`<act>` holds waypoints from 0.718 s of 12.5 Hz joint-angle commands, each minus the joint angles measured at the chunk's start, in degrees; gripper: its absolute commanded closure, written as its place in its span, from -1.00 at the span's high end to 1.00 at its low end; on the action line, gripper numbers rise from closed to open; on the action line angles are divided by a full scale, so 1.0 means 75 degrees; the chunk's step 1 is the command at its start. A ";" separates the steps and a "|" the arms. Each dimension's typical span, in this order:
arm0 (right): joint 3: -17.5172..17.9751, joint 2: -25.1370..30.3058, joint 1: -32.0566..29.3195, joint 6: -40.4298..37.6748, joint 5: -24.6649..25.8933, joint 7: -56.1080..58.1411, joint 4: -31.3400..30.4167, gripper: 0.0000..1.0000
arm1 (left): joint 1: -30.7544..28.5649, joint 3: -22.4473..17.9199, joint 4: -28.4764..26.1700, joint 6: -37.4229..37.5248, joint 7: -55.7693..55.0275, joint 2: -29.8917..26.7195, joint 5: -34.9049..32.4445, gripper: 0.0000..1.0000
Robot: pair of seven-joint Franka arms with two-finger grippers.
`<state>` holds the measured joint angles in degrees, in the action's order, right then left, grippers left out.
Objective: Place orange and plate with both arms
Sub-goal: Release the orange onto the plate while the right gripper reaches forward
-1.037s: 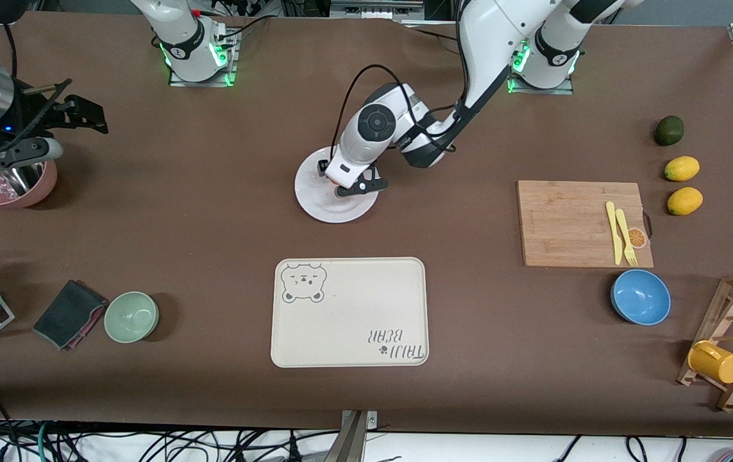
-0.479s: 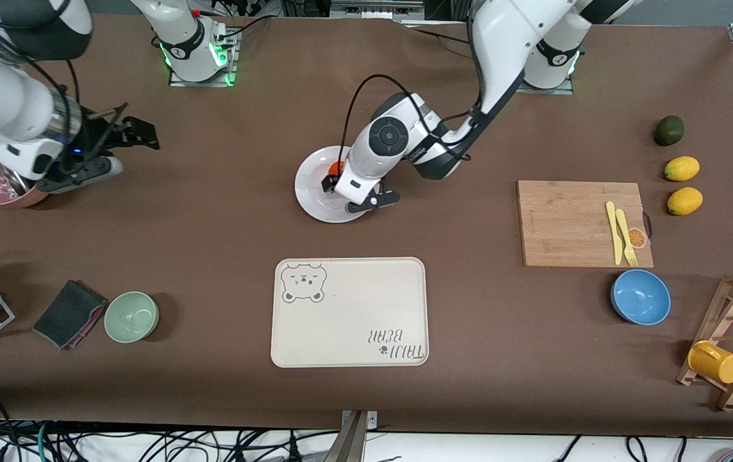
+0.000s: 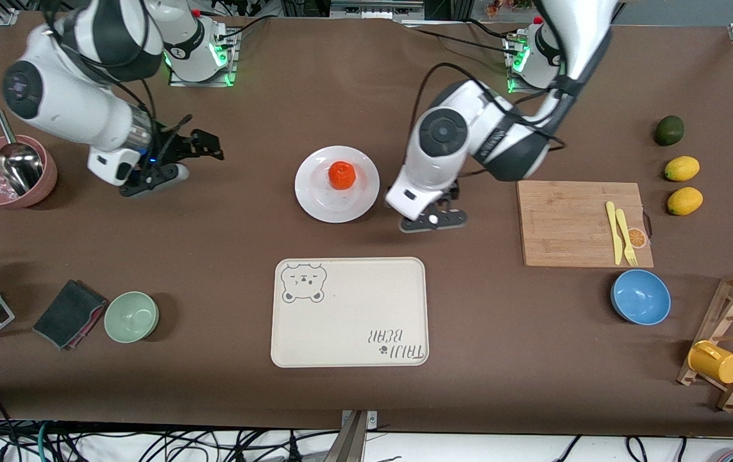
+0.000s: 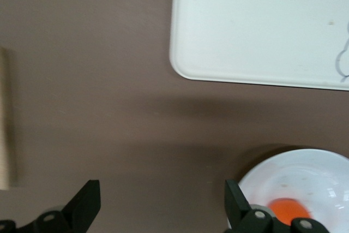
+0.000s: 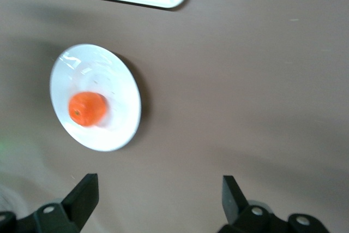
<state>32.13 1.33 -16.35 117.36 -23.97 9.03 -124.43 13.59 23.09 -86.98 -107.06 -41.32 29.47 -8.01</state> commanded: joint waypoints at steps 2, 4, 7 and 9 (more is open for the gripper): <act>0.0999 0.0000 -0.0058 0.2020 -0.1710 0.0119 -0.1419 1.00 | -0.1351 0.0073 0.0441 0.1136 0.2038 -0.0738 -0.0162 1.00; 0.1317 -0.0316 -0.0058 0.2712 -0.2601 0.0620 -0.1865 1.00 | -0.2090 0.0085 0.0452 0.1499 0.2274 -0.1441 -0.0162 1.00; 0.1330 -0.1101 -0.0047 0.3264 -0.4859 0.3029 -0.2264 1.00 | -0.2900 0.0050 0.0546 0.2284 0.2987 -0.2332 0.0013 1.00; 0.1330 -0.1721 -0.0023 0.3604 -0.5894 0.4356 -0.2324 1.00 | -0.2775 -0.0788 0.0267 0.2298 0.3643 -0.3082 0.0584 1.00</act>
<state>41.90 -7.07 -16.35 141.75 -62.86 33.98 -142.12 -7.84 21.50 -82.03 -90.29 -18.55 11.40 -7.20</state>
